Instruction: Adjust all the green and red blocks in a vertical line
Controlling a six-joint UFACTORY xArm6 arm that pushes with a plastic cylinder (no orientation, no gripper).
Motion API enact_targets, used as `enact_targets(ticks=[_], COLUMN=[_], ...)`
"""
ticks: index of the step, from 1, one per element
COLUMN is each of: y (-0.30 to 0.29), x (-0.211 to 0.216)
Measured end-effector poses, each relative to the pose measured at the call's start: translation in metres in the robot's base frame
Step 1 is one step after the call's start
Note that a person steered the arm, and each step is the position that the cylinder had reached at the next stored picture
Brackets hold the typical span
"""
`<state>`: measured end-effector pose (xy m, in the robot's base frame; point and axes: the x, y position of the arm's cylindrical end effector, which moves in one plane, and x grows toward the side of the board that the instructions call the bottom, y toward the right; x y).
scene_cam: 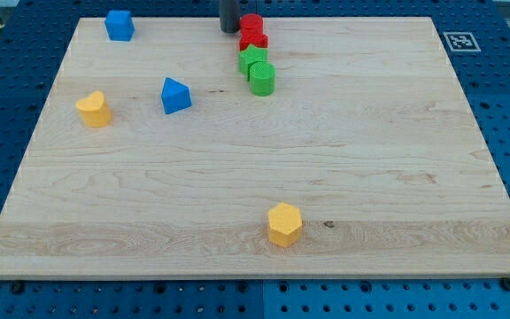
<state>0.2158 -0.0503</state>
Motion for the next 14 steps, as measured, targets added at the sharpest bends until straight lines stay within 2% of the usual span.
enact_targets(ticks=[3, 7, 9, 14], y=[-0.019, -0.021, -0.021, 0.011], x=[-0.006, 0.039, 0.041, 0.041])
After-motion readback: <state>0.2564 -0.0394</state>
